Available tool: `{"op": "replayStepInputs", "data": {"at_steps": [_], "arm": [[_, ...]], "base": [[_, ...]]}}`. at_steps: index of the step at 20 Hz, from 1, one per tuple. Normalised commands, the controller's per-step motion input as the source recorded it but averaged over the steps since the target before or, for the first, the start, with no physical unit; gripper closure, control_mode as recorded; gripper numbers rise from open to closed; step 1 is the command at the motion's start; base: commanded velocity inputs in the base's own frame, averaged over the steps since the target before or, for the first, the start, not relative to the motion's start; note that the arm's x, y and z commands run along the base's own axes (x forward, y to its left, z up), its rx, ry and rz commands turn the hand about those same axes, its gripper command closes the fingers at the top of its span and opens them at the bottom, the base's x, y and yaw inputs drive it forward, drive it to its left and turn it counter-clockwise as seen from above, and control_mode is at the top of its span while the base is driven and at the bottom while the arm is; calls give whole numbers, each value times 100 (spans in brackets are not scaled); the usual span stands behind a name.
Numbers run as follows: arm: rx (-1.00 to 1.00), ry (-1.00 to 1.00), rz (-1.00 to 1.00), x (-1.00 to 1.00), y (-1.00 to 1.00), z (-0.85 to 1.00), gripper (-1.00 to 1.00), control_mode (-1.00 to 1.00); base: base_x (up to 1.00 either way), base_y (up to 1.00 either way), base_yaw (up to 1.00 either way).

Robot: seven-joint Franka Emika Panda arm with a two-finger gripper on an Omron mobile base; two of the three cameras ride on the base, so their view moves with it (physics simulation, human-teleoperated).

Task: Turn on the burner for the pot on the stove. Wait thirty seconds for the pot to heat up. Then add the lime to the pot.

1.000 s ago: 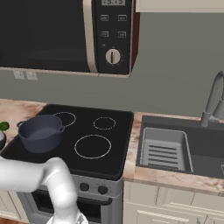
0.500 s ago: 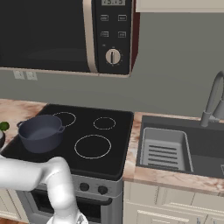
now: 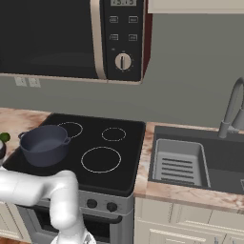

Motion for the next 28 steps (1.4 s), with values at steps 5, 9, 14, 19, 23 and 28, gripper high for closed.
{"op": "replayStepInputs", "data": {"at_steps": [5, 9, 14, 19, 23, 28], "arm": [[0, 0, 0, 42, 13, 0, -100, -100], [0, 2, 0, 44, 2, -8, -100, -100], [0, 3, 0, 29, 7, -9, -100, -100], [0, 1, 0, 23, 12, -19, -100, -100], [0, 0, 0, 7, 36, -16, -100, -100], [0, 0, 0, 8, 33, -13, -100, -100]], "base": [[0, 0, 0], [0, 0, 0], [0, 0, 0], [0, 0, 0], [0, 0, 0], [0, 0, 0]]}}
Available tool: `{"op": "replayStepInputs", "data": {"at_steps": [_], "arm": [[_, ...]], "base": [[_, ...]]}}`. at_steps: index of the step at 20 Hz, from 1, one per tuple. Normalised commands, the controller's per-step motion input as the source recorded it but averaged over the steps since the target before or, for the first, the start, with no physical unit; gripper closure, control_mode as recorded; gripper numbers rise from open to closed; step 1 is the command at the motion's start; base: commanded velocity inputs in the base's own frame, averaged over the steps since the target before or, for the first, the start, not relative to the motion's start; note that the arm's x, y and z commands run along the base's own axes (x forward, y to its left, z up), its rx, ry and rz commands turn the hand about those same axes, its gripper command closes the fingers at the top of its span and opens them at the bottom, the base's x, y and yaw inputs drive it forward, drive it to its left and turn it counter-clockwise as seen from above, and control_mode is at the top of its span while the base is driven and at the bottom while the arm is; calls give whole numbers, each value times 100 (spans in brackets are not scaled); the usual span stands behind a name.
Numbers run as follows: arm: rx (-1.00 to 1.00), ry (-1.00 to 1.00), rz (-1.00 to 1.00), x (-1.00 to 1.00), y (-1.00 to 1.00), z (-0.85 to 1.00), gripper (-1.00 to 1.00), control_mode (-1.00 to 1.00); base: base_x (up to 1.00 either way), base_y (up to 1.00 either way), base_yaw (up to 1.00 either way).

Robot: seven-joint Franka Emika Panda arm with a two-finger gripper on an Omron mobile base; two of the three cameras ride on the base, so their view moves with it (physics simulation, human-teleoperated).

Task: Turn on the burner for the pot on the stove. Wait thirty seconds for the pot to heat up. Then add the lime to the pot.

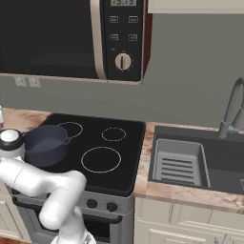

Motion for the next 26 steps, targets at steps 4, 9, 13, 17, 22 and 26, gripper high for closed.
{"op": "replayStepInputs", "data": {"at_steps": [4, 9, 13, 17, 22, 26], "arm": [[0, 0, 0, 10, 7, -12, -100, -100], [0, 0, 0, 0, 0, 0, -100, -100], [0, 0, -1, 0, 0, -2, -100, -100], [0, 0, -9, 0, 0, 0, -100, -100], [0, 0, -19, 0, 0, 0, -100, -100], [0, 2, -32, 0, 0, -3, -100, -100]], "base": [[0, 0, 0], [0, 0, 0], [0, 0, 0], [0, 0, 0], [0, 0, 0], [0, 0, 0]]}}
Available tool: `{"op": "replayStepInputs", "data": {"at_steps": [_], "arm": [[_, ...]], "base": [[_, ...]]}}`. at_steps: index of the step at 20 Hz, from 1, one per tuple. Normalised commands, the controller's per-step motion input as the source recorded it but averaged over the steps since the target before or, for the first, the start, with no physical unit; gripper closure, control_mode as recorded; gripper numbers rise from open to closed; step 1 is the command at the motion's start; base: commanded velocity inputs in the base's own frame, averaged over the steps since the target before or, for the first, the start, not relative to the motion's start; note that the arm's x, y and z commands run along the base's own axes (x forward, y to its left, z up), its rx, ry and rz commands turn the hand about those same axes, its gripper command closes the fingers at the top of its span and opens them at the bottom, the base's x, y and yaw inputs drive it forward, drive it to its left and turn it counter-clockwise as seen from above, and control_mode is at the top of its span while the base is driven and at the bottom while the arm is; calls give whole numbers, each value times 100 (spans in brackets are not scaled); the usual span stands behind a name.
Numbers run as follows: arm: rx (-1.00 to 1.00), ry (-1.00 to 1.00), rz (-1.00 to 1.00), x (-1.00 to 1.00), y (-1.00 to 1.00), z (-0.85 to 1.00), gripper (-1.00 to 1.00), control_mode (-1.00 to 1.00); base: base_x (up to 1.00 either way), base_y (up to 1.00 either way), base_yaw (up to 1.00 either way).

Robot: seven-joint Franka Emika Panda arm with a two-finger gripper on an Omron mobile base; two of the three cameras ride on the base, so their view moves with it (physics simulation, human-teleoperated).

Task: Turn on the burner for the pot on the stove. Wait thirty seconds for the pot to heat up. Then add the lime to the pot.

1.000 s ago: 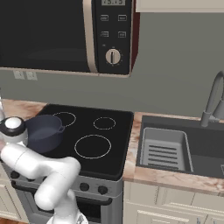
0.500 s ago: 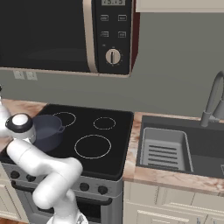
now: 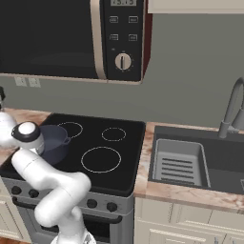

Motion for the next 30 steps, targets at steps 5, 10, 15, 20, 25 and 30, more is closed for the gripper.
{"op": "replayStepInputs", "data": {"at_steps": [5, 10, 15, 20, 25, 30], "arm": [[-1, 2, -32, 0, 0, -9, -100, -100], [-2, 0, -29, -22, 0, -10, -100, -100], [-7, 0, -32, -32, 0, -21, -100, -100], [-6, -1, -35, -46, 0, -22, -100, -100], [-2, -9, -25, -23, 29, -14, -100, -100], [0, -3, -12, 0, 33, 0, -100, -100]], "base": [[0, 0, 0], [0, 0, 0], [0, 0, 0], [0, 0, 0], [0, 0, 0], [0, 0, 0]]}}
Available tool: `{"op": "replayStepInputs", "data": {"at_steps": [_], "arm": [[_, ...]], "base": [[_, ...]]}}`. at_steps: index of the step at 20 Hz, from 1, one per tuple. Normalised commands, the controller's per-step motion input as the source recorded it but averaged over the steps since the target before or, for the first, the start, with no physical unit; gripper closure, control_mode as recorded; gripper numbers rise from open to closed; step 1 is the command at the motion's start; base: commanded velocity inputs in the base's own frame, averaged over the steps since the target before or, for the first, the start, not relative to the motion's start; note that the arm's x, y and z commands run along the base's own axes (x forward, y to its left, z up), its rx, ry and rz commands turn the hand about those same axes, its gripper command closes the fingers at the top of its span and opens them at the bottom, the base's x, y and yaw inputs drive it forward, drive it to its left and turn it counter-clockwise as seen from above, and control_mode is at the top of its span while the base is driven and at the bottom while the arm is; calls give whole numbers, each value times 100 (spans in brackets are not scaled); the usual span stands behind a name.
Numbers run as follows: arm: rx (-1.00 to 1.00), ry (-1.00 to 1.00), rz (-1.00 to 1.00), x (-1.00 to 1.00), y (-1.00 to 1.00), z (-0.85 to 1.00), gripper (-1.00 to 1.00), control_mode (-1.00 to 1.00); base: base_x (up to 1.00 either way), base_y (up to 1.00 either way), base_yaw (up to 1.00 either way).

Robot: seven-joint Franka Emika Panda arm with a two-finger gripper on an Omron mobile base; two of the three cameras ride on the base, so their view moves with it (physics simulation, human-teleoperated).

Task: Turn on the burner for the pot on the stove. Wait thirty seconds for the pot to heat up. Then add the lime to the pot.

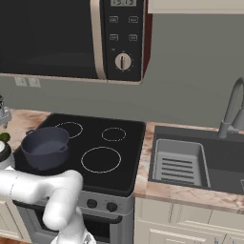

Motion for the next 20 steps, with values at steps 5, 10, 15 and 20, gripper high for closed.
{"op": "replayStepInputs", "data": {"at_steps": [5, 10, 15, 20], "arm": [[-2, -15, -11, 7, 25, 0, -100, -100], [-6, -14, -1, 18, 5, 0, -100, -100], [-5, 1, -4, 4, 2, 0, -100, -100], [-1, 15, -5, 24, 2, 0, -100, -100]], "base": [[0, 0, 0], [0, 0, 0], [0, 0, 0], [0, 0, 0]]}}
